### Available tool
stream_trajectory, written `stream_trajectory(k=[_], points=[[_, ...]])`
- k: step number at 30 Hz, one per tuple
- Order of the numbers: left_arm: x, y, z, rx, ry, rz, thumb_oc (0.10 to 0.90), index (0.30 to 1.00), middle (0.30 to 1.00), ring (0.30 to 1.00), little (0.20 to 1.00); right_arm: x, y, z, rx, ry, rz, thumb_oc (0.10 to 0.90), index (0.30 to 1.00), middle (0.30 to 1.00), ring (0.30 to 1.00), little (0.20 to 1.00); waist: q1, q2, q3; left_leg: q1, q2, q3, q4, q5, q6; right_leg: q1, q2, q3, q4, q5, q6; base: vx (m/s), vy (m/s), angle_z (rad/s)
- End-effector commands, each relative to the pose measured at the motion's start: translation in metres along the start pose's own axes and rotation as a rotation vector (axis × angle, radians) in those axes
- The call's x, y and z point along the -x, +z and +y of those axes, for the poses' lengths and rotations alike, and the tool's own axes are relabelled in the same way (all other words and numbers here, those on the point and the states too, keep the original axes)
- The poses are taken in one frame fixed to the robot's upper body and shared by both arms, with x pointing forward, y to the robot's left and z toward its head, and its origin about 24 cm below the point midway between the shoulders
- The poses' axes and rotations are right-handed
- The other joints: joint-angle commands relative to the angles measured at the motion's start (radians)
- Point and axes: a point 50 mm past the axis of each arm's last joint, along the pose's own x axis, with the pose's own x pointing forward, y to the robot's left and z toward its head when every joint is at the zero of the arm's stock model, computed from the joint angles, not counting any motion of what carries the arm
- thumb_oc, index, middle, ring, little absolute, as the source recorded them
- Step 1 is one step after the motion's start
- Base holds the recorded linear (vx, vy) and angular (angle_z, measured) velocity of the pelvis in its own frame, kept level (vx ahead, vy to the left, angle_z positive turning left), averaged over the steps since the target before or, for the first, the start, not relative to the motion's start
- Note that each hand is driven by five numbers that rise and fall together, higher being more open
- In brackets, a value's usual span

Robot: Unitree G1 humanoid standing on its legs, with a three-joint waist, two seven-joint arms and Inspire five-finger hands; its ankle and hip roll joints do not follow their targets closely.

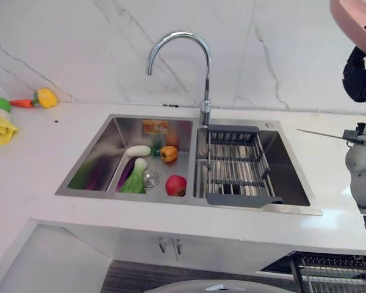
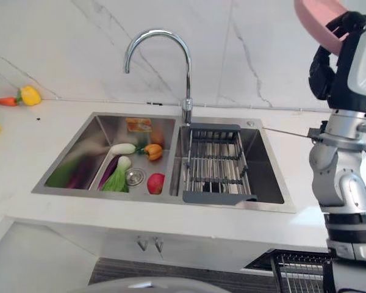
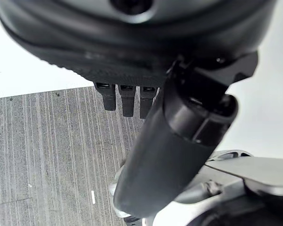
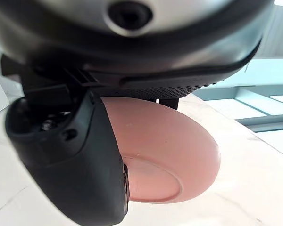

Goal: Place the dishes in the dishwasher.

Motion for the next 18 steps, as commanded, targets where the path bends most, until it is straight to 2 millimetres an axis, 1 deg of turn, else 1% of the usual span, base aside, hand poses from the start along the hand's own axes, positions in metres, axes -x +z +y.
stream_trajectory(k=[1, 2, 4, 5, 6, 7, 8, 9, 10, 11, 12, 13, 14, 15, 16, 17, 18], points=[[-0.002, 0.031, 0.0, 0.021, 0.002, -0.075, 0.8, 0.9, 0.9, 0.9, 0.9, -0.028, 0.002, -0.043, 0.118, -0.146, -0.132, 0.4, 0.3, 0.3, 0.3, 0.3, 0.019, 0.009, -0.042, 0.026, 0.017, -0.031, 0.064, -0.171, 0.033, -0.092, -0.065, -0.009, 0.103, -0.031, 0.028, -0.13, 0.109, 0.01], [-0.002, 0.033, -0.001, 0.029, -0.004, -0.081, 0.8, 0.9, 0.9, 0.9, 0.9, -0.02, -0.008, -0.042, 0.178, -0.093, -0.129, 0.4, 0.3, 0.3, 0.3, 0.3, 0.005, 0.007, -0.038, 0.029, 0.014, -0.029, 0.063, -0.171, 0.038, -0.099, -0.07, -0.001, 0.113, -0.029, 0.03, -0.07, 0.108, -0.01], [-0.002, 0.033, -0.003, 0.027, -0.013, -0.088, 0.8, 0.9, 0.9, 0.9, 0.9, -0.005, -0.025, -0.041, 0.278, -0.007, -0.105, 0.4, 0.3, 0.3, 0.3, 0.3, -0.009, 0.002, -0.035, 0.041, 0.0, -0.019, 0.048, -0.17, 0.047, -0.108, -0.081, 0.007, 0.123, -0.015, 0.04, -0.07, 0.12, -0.02], [-0.002, 0.035, -0.003, 0.029, -0.016, -0.095, 0.8, 0.9, 0.9, 0.9, 0.9, 0.003, -0.034, -0.04, 0.325, 0.035, -0.087, 0.4, 0.3, 0.3, 0.3, 0.3, -0.019, -0.005, -0.028, 0.046, -0.012, -0.01, 0.037, -0.169, 0.052, -0.12, -0.094, 0.015, 0.128, 0.014, 0.05, -0.1, 0.12, -0.07], [-0.002, 0.037, -0.004, 0.035, -0.019, -0.103, 0.8, 0.9, 0.9, 0.9, 0.9, 0.012, -0.046, -0.04, 0.382, 0.084, -0.062, 0.4, 0.3, 0.3, 0.3, 0.3, -0.038, -0.012, -0.018, 0.048, -0.022, 0.0, 0.029, -0.169, 0.056, -0.135, -0.107, 0.021, 0.129, 0.054, 0.061, -0.16, 0.104, -0.22], [-0.002, 0.039, -0.003, 0.035, -0.022, -0.111, 0.8, 0.9, 0.9, 0.9, 0.9, 0.023, -0.061, -0.04, 0.458, 0.134, -0.021, 0.4, 0.3, 0.3, 0.3, 0.3, -0.055, -0.019, -0.003, 0.051, -0.03, 0.01, 0.014, -0.179, 0.056, -0.171, -0.128, 0.039, 0.125, 0.124, 0.062, -0.13, 0.07, -0.3], [-0.002, 0.039, -0.003, 0.034, -0.023, -0.112, 0.8, 0.9, 0.9, 0.9, 0.9, 0.023, -0.061, -0.04, 0.46, 0.134, -0.02, 0.4, 0.3, 0.3, 0.3, 0.3, -0.052, -0.018, -0.003, 0.052, -0.03, 0.012, 0.013, -0.179, 0.056, -0.173, -0.127, 0.042, 0.125, 0.127, 0.062, -0.18, 0.051, -0.4], [-0.002, 0.038, -0.001, 0.028, -0.02, -0.108, 0.8, 0.9, 0.9, 0.9, 0.9, 0.025, -0.07, -0.042, 0.518, 0.158, -0.007, 0.4, 0.3, 0.3, 0.3, 0.3, -0.057, -0.022, 0.007, 0.048, -0.028, 0.039, 0.011, -0.18, 0.058, -0.189, -0.148, 0.01, 0.118, 0.151, 0.062, -0.19, 0.061, -0.49], [-0.002, 0.034, 0.0, 0.014, -0.019, -0.104, 0.8, 0.9, 0.9, 0.9, 0.9, 0.031, -0.079, -0.041, 0.545, 0.183, 0.027, 0.4, 0.3, 0.3, 0.3, 0.3, -0.038, -0.027, 0.01, 0.04, -0.034, 0.074, 0.011, -0.18, 0.06, -0.189, -0.172, -0.059, 0.094, 0.159, 0.062, -0.3, 0.031, -0.65], [-0.002, 0.029, 0.005, 0.019, -0.003, -0.083, 0.8, 0.9, 0.9, 0.9, 0.9, 0.032, -0.081, -0.04, 0.551, 0.19, 0.036, 0.4, 0.3, 0.3, 0.3, 0.3, -0.017, -0.03, 0.017, 0.031, -0.029, 0.111, 0.012, -0.175, 0.062, -0.192, -0.204, -0.148, 0.097, 0.175, 0.062, -0.29, 0.033, -1.21], [-0.002, 0.02, 0.01, 0.03, 0.011, -0.05, 0.8, 0.9, 0.9, 0.9, 0.9, 0.035, -0.084, -0.035, 0.558, 0.218, 0.042, 0.4, 0.3, 0.3, 0.3, 0.3, -0.012, -0.032, 0.019, 0.022, -0.022, 0.141, 0.011, -0.171, 0.068, -0.176, -0.219, -0.218, 0.091, 0.157, 0.062, -0.25, -0.029, -1.28], [-0.002, 0.014, 0.016, 0.067, 0.037, -0.027, 0.8, 0.9, 0.9, 0.9, 0.9, 0.037, -0.085, -0.034, 0.563, 0.228, 0.041, 0.4, 0.3, 0.3, 0.3, 0.3, -0.001, -0.033, 0.02, 0.018, -0.012, 0.164, 0.012, -0.162, 0.067, -0.168, -0.231, -0.271, 0.1, 0.158, 0.062, -0.21, -0.04, -1.42], [-0.002, 0.011, 0.021, 0.107, 0.06, -0.014, 0.8, 0.9, 0.9, 0.9, 0.9, 0.037, -0.086, -0.029, 0.563, 0.247, 0.035, 0.4, 0.3, 0.3, 0.3, 0.3, 0.012, -0.034, 0.022, 0.014, 0.002, 0.198, 0.014, -0.15, 0.065, -0.148, -0.244, -0.342, 0.108, 0.157, 0.062, -0.19, -0.061, -0.95], [-0.002, 0.008, 0.025, 0.125, 0.073, -0.007, 0.8, 0.9, 0.9, 0.9, 0.9, 0.038, -0.085, -0.024, 0.558, 0.269, 0.026, 0.4, 0.3, 0.3, 0.3, 0.3, 0.031, -0.033, 0.02, 0.009, 0.009, 0.223, 0.015, -0.143, 0.065, -0.128, -0.251, -0.388, 0.122, 0.155, 0.062, -0.16, -0.049, -0.99], [-0.002, 0.003, 0.027, 0.166, 0.08, 0.002, 0.8, 0.9, 0.9, 0.9, 0.9, 0.039, -0.081, -0.013, 0.541, 0.31, 0.003, 0.4, 0.3, 0.3, 0.3, 0.3, 0.04, -0.029, 0.021, 0.008, 0.016, 0.239, 0.015, -0.14, 0.065, -0.114, -0.256, -0.401, 0.171, 0.149, 0.062, -0.12, -0.036, -1.07], [-0.002, 0.003, 0.026, 0.194, 0.077, 0.001, 0.8, 0.9, 0.9, 0.9, 0.9, 0.039, -0.081, -0.005, 0.546, 0.347, -0.004, 0.4, 0.3, 0.3, 0.3, 0.3, 0.039, -0.031, 0.029, -0.003, 0.021, 0.241, 0.025, -0.132, 0.063, -0.113, -0.25, -0.372, 0.221, 0.126, 0.062, -0.09, -0.06, -1.2], [-0.002, 0.004, 0.026, 0.204, 0.075, -0.002, 0.8, 0.9, 0.9, 0.9, 0.9, 0.04, -0.081, -0.001, 0.539, 0.367, -0.001, 0.4, 0.3, 0.3, 0.3, 0.3, 0.037, -0.033, 0.035, -0.015, 0.029, 0.242, 0.035, -0.124, 0.063, -0.11, -0.229, -0.33, 0.25, 0.095, 0.06, -0.1, -0.091, -1.08]])
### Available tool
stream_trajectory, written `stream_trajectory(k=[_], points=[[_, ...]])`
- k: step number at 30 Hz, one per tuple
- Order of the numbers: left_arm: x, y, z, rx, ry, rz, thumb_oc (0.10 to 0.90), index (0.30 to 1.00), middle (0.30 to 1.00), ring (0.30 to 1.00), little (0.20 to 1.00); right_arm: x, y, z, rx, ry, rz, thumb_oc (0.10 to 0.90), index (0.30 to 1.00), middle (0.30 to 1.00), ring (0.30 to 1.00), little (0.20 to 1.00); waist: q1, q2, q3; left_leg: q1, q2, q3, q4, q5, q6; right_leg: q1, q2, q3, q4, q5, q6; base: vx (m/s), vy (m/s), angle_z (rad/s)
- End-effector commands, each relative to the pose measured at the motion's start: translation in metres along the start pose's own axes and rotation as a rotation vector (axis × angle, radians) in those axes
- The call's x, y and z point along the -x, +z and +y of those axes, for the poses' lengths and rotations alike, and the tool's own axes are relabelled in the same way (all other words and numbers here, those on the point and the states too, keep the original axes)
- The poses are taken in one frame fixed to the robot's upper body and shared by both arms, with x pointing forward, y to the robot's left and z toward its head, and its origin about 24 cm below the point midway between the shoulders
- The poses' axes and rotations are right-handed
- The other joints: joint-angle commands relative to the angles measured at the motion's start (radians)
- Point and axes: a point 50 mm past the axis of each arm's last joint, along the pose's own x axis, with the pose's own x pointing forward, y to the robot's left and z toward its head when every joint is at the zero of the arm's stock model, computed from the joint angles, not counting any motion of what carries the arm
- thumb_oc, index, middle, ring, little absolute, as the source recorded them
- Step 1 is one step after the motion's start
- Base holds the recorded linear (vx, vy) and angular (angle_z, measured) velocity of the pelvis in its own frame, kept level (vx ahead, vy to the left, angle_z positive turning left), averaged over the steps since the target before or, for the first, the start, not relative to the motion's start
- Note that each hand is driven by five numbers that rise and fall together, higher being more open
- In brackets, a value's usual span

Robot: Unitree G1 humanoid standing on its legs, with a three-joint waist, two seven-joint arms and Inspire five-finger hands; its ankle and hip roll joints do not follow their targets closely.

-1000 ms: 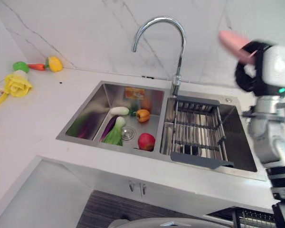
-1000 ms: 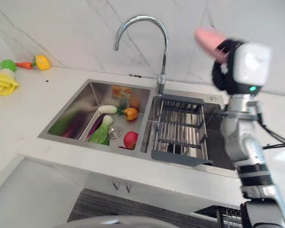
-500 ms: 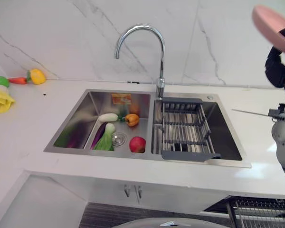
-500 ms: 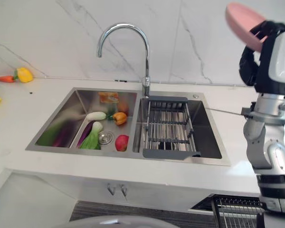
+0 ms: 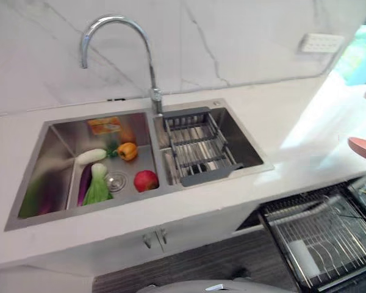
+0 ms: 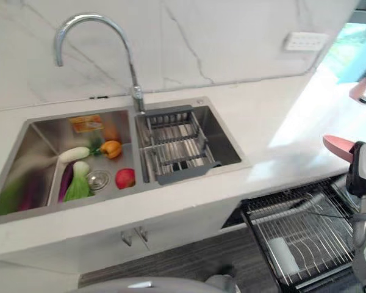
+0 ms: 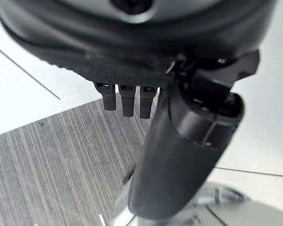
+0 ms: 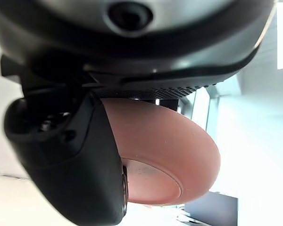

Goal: Place the dishes in the dishwasher.

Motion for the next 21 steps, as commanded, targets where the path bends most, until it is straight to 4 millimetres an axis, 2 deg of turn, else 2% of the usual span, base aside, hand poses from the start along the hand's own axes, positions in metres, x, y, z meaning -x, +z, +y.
stream_trajectory(k=[1, 2, 4, 6, 7, 8, 12, 16, 18, 20, 21], points=[[-0.001, 0.02, -0.007, 0.045, -0.013, -0.035, 0.8, 0.9, 0.9, 0.9, 0.9, -0.057, 0.025, -0.07, 0.019, -0.328, -0.12, 0.4, 0.3, 0.3, 0.3, 0.3, 0.037, -0.025, -0.028, -0.05, -0.01, -0.124, 0.047, -0.101, 0.002, 0.046, -0.005, 0.209, 0.04, -0.019, 0.066, -0.1, -0.112, -0.88], [-0.001, 0.02, -0.011, 0.054, -0.022, -0.036, 0.8, 0.9, 0.9, 0.9, 0.9, -0.057, 0.03, -0.069, 0.003, -0.324, -0.14, 0.4, 0.3, 0.3, 0.3, 0.3, 0.039, -0.023, -0.029, -0.053, -0.005, -0.114, 0.054, -0.1, 0.002, 0.038, 0.017, 0.257, 0.07, -0.059, 0.064, -0.1, -0.135, -0.7], [-0.001, 0.024, -0.017, 0.079, -0.037, -0.052, 0.8, 0.9, 0.9, 0.9, 0.9, -0.056, 0.043, -0.069, -0.032, -0.319, -0.186, 0.4, 0.3, 0.3, 0.3, 0.3, 0.056, -0.028, -0.037, -0.068, 0.011, -0.091, 0.061, -0.086, -0.011, 0.078, 0.068, 0.299, 0.011, -0.121, 0.055, -0.09, -0.221, -0.64], [0.0, 0.028, -0.017, 0.087, -0.04, -0.067, 0.8, 0.9, 0.9, 0.9, 0.9, -0.054, 0.051, -0.063, -0.048, -0.298, -0.214, 0.4, 0.3, 0.3, 0.3, 0.3, 0.072, -0.033, -0.041, -0.075, 0.022, -0.076, 0.063, -0.068, -0.024, 0.093, 0.098, 0.298, -0.045, -0.132, 0.045, -0.06, -0.301, -0.5], [0.0, 0.037, -0.02, 0.12, -0.038, -0.096, 0.8, 0.9, 0.9, 0.9, 0.9, -0.05, 0.08, -0.059, -0.079, -0.262, -0.336, 0.4, 0.3, 0.3, 0.3, 0.3, 0.097, -0.025, -0.058, -0.084, 0.049, -0.053, 0.068, -0.037, -0.05, 0.11, 0.144, 0.295, -0.153, -0.129, 0.034, -0.04, -0.3, -0.66], [0.0, 0.037, -0.02, 0.123, -0.039, -0.094, 0.8, 0.9, 0.9, 0.9, 0.9, -0.05, 0.081, -0.059, -0.079, -0.262, -0.339, 0.4, 0.3, 0.3, 0.3, 0.3, 0.096, -0.023, -0.06, -0.085, 0.053, -0.051, 0.067, -0.035, -0.053, 0.111, 0.151, 0.296, -0.161, -0.126, 0.032, -0.04, -0.372, -0.7], [0.002, 0.041, -0.036, 0.125, -0.076, -0.11, 0.8, 0.9, 0.9, 0.9, 0.9, -0.046, 0.094, -0.047, -0.058, -0.212, -0.408, 0.4, 0.3, 0.3, 0.3, 0.3, 0.085, 0.019, -0.075, -0.102, 0.113, -0.038, 0.059, 0.024, -0.097, 0.144, 0.219, 0.281, -0.257, -0.135, 0.01, -0.01, -0.194, -0.16], [0.004, 0.04, -0.046, 0.122, -0.104, -0.108, 0.8, 0.9, 0.9, 0.9, 0.9, -0.038, 0.09, -0.032, -0.041, -0.171, -0.398, 0.4, 0.3, 0.3, 0.3, 0.3, 0.068, 0.048, -0.074, -0.104, 0.15, -0.045, 0.058, 0.062, -0.123, 0.157, 0.272, 0.279, -0.282, -0.165, -0.024, 0.0, -0.126, 0.05], [0.005, 0.038, -0.051, 0.103, -0.121, -0.104, 0.8, 0.9, 0.9, 0.9, 0.9, -0.037, 0.091, -0.029, -0.043, -0.163, -0.397, 0.4, 0.3, 0.3, 0.3, 0.3, 0.057, 0.061, -0.075, -0.103, 0.159, -0.043, 0.058, 0.069, -0.128, 0.16, 0.283, 0.284, -0.291, -0.171, -0.029, 0.0, -0.082, 0.04], [0.005, 0.038, -0.052, 0.102, -0.122, -0.103, 0.8, 0.9, 0.9, 0.9, 0.9, -0.038, 0.091, -0.029, -0.043, -0.163, -0.398, 0.4, 0.3, 0.3, 0.3, 0.3, 0.057, 0.062, -0.075, -0.103, 0.16, -0.043, 0.058, 0.069, -0.129, 0.16, 0.284, 0.284, -0.292, -0.171, -0.029, 0.0, -0.008, -0.02], [0.006, 0.036, -0.058, 0.077, -0.142, -0.103, 0.8, 0.9, 0.9, 0.9, 0.9, -0.033, 0.098, -0.018, -0.053, -0.113, -0.425, 0.4, 0.3, 0.3, 0.3, 0.3, 0.048, 0.077, -0.076, -0.094, 0.163, -0.026, 0.06, 0.066, -0.128, 0.156, 0.283, 0.292, -0.296, -0.168, -0.031, -0.01, -0.011, -0.06]])
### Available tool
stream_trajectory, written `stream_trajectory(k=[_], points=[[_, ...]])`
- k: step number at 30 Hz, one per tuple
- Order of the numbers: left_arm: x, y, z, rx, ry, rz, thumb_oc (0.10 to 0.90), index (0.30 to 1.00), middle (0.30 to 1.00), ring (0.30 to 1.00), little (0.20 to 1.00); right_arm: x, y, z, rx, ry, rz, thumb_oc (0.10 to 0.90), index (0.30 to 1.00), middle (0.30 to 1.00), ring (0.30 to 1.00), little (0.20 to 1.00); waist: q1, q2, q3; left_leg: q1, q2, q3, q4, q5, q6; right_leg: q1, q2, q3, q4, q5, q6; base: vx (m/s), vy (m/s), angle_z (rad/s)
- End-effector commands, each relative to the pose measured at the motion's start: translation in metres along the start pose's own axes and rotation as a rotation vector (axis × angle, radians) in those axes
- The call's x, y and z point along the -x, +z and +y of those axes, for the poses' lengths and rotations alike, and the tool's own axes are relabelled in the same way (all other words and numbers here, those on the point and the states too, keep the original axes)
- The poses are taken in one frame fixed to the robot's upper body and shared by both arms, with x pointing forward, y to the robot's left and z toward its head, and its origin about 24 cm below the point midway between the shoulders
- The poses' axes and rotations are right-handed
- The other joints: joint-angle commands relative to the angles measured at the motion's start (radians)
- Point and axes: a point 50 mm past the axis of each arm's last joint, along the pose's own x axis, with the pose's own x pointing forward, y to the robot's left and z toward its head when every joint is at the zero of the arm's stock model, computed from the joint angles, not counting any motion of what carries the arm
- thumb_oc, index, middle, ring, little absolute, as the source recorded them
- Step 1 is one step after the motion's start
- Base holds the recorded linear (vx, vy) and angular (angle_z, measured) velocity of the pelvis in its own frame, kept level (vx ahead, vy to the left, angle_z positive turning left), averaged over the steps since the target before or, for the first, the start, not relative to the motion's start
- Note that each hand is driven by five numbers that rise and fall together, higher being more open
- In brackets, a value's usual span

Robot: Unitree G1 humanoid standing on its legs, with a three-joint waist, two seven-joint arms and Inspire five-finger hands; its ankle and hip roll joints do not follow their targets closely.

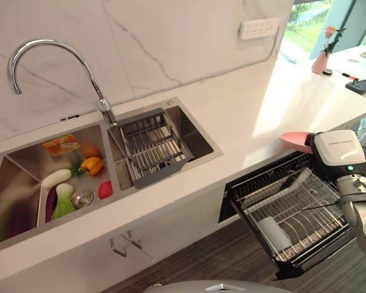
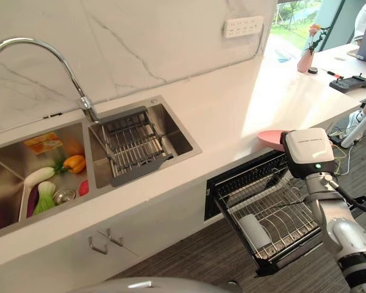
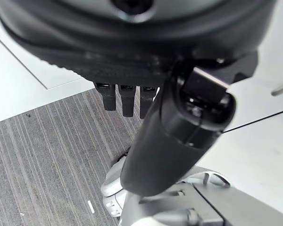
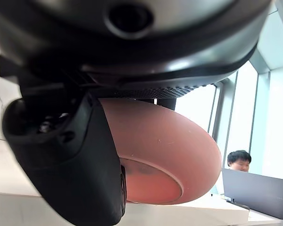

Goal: Place the dishes in the dishwasher.

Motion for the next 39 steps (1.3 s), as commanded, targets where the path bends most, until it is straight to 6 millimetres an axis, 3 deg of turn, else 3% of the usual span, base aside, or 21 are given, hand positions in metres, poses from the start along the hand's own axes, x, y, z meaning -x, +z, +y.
stream_trajectory(k=[1, 7, 11, 19, 24, 29, 34, 39], points=[[0.001, 0.027, -0.026, -0.016, -0.081, -0.092, 0.8, 0.9, 0.9, 0.9, 0.9, -0.026, 0.009, -0.015, -0.006, -0.113, -0.026, 0.4, 0.3, 0.3, 0.3, 0.3, 0.016, -0.028, -0.019, -0.027, -0.013, 0.028, -0.051, 0.028, -0.02, 0.163, 0.038, -0.014, -0.219, -0.029, 0.053, 0.0, -0.011, -0.13], [0.002, 0.035, -0.029, -0.013, -0.085, -0.122, 0.8, 0.9, 0.9, 0.9, 0.9, -0.015, 0.012, 0.0, 0.008, -0.061, -0.003, 0.4, 0.3, 0.3, 0.3, 0.3, -0.005, -0.019, -0.02, -0.019, -0.022, 0.037, -0.047, 0.015, -0.015, 0.162, 0.027, -0.006, -0.214, -0.023, 0.051, 0.01, 0.012, -0.15], [0.003, 0.046, -0.032, -0.003, -0.076, -0.159, 0.8, 0.9, 0.9, 0.9, 0.9, 0.005, -0.004, 0.018, -0.05, -0.072, 0.207, 0.4, 0.3, 0.3, 0.3, 0.3, -0.052, -0.01, -0.015, -0.002, -0.041, 0.051, -0.025, -0.03, 0.002, 0.149, -0.009, 0.015, -0.194, -0.005, 0.06, 0.0, 0.069, -0.01], [0.003, 0.054, -0.033, -0.037, -0.075, -0.179, 0.8, 0.9, 0.9, 0.9, 0.9, 0.008, 0.013, 0.027, -0.113, -0.038, 0.198, 0.4, 0.3, 0.3, 0.3, 0.3, -0.079, -0.02, -0.004, 0.035, -0.071, 0.107, 0.034, -0.112, 0.032, 0.115, -0.085, 0.061, -0.156, 0.04, 0.084, -0.01, 0.065, -0.29], [0.002, 0.063, -0.028, -0.075, -0.067, -0.202, 0.8, 0.9, 0.9, 0.9, 0.9, 0.0, 0.036, 0.028, -0.182, 0.021, 0.079, 0.4, 0.3, 0.3, 0.3, 0.3, -0.072, -0.032, -0.004, 0.04, -0.097, 0.097, 0.03, -0.124, 0.045, 0.114, -0.112, 0.051, -0.144, 0.06, 0.093, -0.01, 0.046, -0.07], [0.001, 0.066, -0.017, -0.077, -0.043, -0.207, 0.8, 0.9, 0.9, 0.9, 0.9, -0.007, 0.056, 0.028, -0.169, 0.079, -0.062, 0.4, 0.3, 0.3, 0.3, 0.3, -0.035, -0.056, -0.006, 0.032, -0.11, 0.061, 0.016, -0.123, 0.049, 0.135, -0.125, 0.004, -0.137, 0.069, 0.097, 0.0, 0.004, 0.11], [0.0, 0.064, -0.008, -0.023, -0.018, -0.188, 0.8, 0.9, 0.9, 0.9, 0.9, 0.001, 0.056, 0.048, -0.18, 0.182, -0.033, 0.4, 0.3, 0.3, 0.3, 0.3, -0.015, -0.072, -0.008, 0.016, -0.112, 0.028, 0.01, -0.114, 0.047, 0.145, -0.12, -0.028, -0.135, 0.066, 0.094, 0.01, -0.018, 0.4], [-0.002, 0.048, -0.002, -0.049, -0.006, -0.137, 0.8, 0.9, 0.9, 0.9, 0.9, 0.006, 0.045, 0.07, -0.208, 0.273, 0.076, 0.4, 0.3, 0.3, 0.3, 0.3, 0.014, -0.081, -0.012, 0.001, -0.116, 0.001, 0.002, -0.104, 0.045, 0.152, -0.116, -0.058, -0.141, 0.066, 0.094, 0.03, -0.02, 0.3]])
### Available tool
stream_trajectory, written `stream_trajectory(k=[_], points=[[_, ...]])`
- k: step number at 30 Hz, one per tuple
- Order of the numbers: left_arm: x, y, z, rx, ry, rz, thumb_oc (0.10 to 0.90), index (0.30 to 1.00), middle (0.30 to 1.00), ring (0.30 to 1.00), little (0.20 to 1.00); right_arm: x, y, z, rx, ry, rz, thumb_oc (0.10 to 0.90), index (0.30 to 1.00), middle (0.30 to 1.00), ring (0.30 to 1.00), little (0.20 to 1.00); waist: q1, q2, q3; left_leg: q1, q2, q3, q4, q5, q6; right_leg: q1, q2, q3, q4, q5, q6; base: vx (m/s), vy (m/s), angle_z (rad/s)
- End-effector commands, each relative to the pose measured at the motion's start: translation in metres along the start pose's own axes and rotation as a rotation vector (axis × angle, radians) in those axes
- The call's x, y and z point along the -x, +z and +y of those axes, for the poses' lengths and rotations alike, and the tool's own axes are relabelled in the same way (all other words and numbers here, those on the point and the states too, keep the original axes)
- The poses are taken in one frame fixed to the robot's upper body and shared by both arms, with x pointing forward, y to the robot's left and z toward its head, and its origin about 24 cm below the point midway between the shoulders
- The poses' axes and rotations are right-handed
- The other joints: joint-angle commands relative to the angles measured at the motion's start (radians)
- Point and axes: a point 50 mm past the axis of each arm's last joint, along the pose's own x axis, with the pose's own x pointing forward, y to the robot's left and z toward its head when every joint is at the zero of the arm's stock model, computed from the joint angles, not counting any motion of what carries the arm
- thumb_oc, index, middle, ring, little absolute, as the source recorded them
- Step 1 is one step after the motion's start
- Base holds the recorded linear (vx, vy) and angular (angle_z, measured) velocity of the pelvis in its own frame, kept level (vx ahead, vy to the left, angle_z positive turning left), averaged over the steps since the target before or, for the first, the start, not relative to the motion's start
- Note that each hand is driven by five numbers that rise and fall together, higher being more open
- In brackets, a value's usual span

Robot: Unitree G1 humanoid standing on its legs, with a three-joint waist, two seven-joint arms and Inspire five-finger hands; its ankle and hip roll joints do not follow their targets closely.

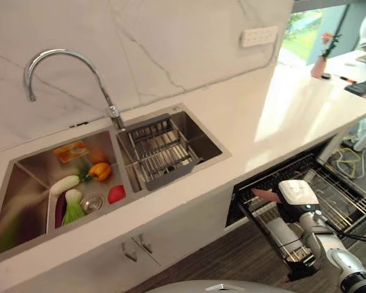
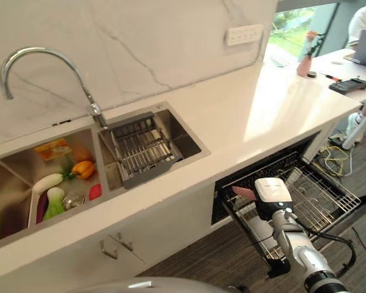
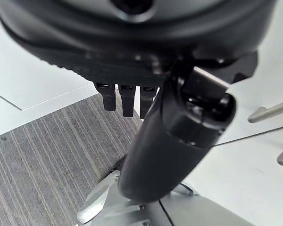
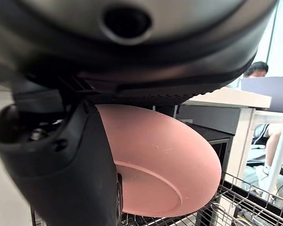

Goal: Place the dishes in the dishwasher.

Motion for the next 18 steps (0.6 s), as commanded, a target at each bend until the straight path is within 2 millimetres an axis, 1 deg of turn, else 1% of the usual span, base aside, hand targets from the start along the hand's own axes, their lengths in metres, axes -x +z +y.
stream_trajectory(k=[1, 3, 6, 7, 8, 11, 12, 14, 15, 16, 18], points=[[-0.001, 0.024, -0.006, 0.013, -0.026, -0.073, 0.8, 0.9, 0.9, 0.9, 0.9, -0.035, -0.014, -0.05, -0.048, -0.211, 0.093, 0.4, 0.3, 0.3, 0.3, 0.3, 0.016, -0.022, -0.016, -0.051, 0.018, -0.008, 0.055, -0.082, 0.024, 0.072, -0.032, -0.034, -0.002, -0.072, 0.049, 0.02, -0.014, 0.2], [-0.001, 0.018, -0.005, -0.005, -0.029, -0.055, 0.8, 0.9, 0.9, 0.9, 0.9, -0.038, -0.021, -0.05, -0.061, -0.211, 0.132, 0.4, 0.3, 0.3, 0.3, 0.3, 0.026, -0.02, -0.013, -0.061, 0.015, -0.017, 0.056, -0.078, 0.022, 0.07, -0.033, -0.045, -0.004, -0.072, 0.049, 0.02, -0.012, 0.16], [-0.001, 0.011, -0.005, -0.029, -0.039, -0.038, 0.8, 0.9, 0.9, 0.9, 0.9, -0.04, -0.033, -0.055, -0.05, -0.218, 0.168, 0.4, 0.3, 0.3, 0.3, 0.3, 0.04, -0.01, -0.005, -0.08, 0.005, -0.035, 0.046, -0.065, 0.021, 0.066, -0.034, -0.056, -0.014, -0.071, 0.052, -0.01, -0.008, 0.19], [-0.001, 0.01, -0.006, -0.043, -0.043, -0.037, 0.8, 0.9, 0.9, 0.9, 0.9, -0.041, -0.041, -0.06, -0.027, -0.221, 0.182, 0.4, 0.3, 0.3, 0.3, 0.3, 0.046, -0.002, -0.001, -0.092, -0.005, -0.048, 0.034, -0.055, 0.02, 0.06, -0.036, -0.06, -0.018, -0.07, 0.054, -0.02, -0.003, 0.14], [-0.001, 0.01, -0.006, -0.043, -0.044, -0.038, 0.8, 0.9, 0.9, 0.9, 0.9, -0.042, -0.041, -0.06, -0.026, -0.222, 0.183, 0.4, 0.3, 0.3, 0.3, 0.3, 0.046, -0.001, -0.001, -0.093, -0.006, -0.049, 0.033, -0.054, 0.02, 0.059, -0.036, -0.061, -0.018, -0.07, 0.054, -0.02, -0.01, 0.24], [0.0, 0.009, -0.008, -0.067, -0.054, -0.041, 0.8, 0.9, 0.9, 0.9, 0.9, -0.044, -0.051, -0.065, 0.011, -0.205, 0.202, 0.4, 0.3, 0.3, 0.3, 0.3, 0.053, 0.014, 0.005, -0.11, -0.016, -0.066, 0.019, -0.041, 0.019, 0.053, -0.04, -0.071, -0.02, -0.072, 0.055, -0.02, -0.009, 0.2], [0.0, 0.01, -0.009, -0.067, -0.055, -0.041, 0.8, 0.9, 0.9, 0.9, 0.9, -0.044, -0.051, -0.065, 0.012, -0.205, 0.202, 0.4, 0.3, 0.3, 0.3, 0.3, 0.052, 0.014, 0.004, -0.11, -0.016, -0.067, 0.019, -0.041, 0.019, 0.053, -0.04, -0.071, -0.02, -0.072, 0.055, 0.0, -0.022, 0.11], [0.0, 0.007, -0.011, -0.096, -0.076, -0.039, 0.8, 0.9, 0.9, 0.9, 0.9, -0.046, -0.055, -0.059, 0.059, -0.149, 0.196, 0.4, 0.3, 0.3, 0.3, 0.3, 0.059, 0.03, 0.008, -0.119, -0.026, -0.083, 0.013, -0.034, 0.019, 0.055, -0.043, -0.082, -0.02, -0.076, 0.055, 0.0, -0.033, 0.15], [0.0, 0.005, -0.011, -0.121, -0.078, -0.034, 0.8, 0.9, 0.9, 0.9, 0.9, -0.049, -0.055, -0.064, 0.113, -0.13, 0.162, 0.4, 0.3, 0.3, 0.3, 0.3, 0.06, 0.041, 0.012, -0.131, -0.031, -0.092, 0.009, -0.026, 0.017, 0.045, -0.052, -0.085, -0.02, -0.074, 0.059, -0.04, -0.008, 0.2], [0.0, 0.006, -0.012, -0.129, -0.082, -0.038, 0.8, 0.9, 0.9, 0.9, 0.9, -0.051, -0.057, -0.068, 0.13, -0.125, 0.157, 0.4, 0.3, 0.3, 0.3, 0.3, 0.06, 0.049, 0.013, -0.139, -0.037, -0.096, 0.005, -0.023, 0.018, 0.036, -0.057, -0.084, -0.02, -0.072, 0.062, -0.05, 0.003, 0.25], [0.0, 0.008, -0.014, -0.135, -0.088, -0.046, 0.8, 0.9, 0.9, 0.9, 0.9, -0.053, -0.059, -0.07, 0.137, -0.11, 0.158, 0.4, 0.3, 0.3, 0.3, 0.3, 0.062, 0.058, 0.013, -0.146, -0.043, -0.098, 0.001, -0.02, 0.018, 0.027, -0.064, -0.082, -0.021, -0.069, 0.064, -0.03, 0.013, 0.12]])
